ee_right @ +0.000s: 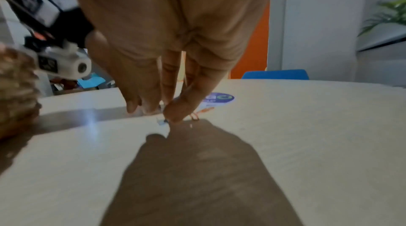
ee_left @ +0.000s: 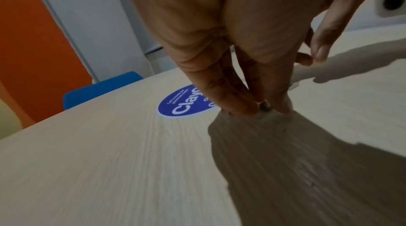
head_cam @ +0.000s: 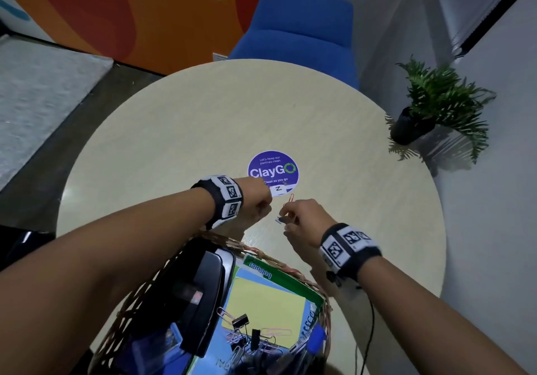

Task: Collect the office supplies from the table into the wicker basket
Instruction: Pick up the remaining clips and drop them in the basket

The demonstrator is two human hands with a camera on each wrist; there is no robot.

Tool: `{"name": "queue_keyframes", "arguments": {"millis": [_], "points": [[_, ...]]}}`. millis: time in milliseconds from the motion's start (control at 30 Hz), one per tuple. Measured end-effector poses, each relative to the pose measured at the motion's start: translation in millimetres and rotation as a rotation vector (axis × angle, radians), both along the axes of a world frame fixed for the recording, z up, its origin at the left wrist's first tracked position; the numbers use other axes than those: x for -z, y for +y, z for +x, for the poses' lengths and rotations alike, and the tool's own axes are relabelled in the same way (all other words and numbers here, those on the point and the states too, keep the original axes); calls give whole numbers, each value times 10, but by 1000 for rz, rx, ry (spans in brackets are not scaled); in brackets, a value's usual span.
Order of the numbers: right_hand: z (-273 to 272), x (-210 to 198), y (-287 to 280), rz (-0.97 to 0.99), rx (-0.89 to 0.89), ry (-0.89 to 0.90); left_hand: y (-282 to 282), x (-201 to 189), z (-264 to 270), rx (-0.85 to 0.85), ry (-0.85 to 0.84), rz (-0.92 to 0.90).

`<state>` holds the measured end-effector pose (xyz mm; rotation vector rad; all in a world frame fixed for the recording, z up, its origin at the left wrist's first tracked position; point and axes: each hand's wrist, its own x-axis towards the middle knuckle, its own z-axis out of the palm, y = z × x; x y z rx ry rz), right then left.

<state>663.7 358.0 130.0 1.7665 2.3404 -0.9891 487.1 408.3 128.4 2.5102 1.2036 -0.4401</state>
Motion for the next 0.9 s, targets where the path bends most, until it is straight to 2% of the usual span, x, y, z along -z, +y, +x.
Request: {"name": "queue_keyframes", "arguments": {"millis": [100,333,433,500,600,700,833,900], "points": [[-103,165,61,48,14,-43,-11,8,56,49,18,-30],[-203,335,79,85,-13,-95,-30,13,58,31,65,-68],[-118,294,68,65,9,-107,-13,-213,9,-22,55,-91],[-37,237,37,67,70,-91,-13,-452,-63,-64,-34,-110],[115,109,-9,49,234,27,-193,-797,-190,-94,-261,-115],[254,-76,-63,-34,284,192,-616,-998,-259,-52,-389,-207],[296,-427,-290,-142,256,370,-1249,-1028,-271,55,-389,-415],[273,-560,-438,-167,189,415,-1410,-988,-283,103,-328,-442]]}}
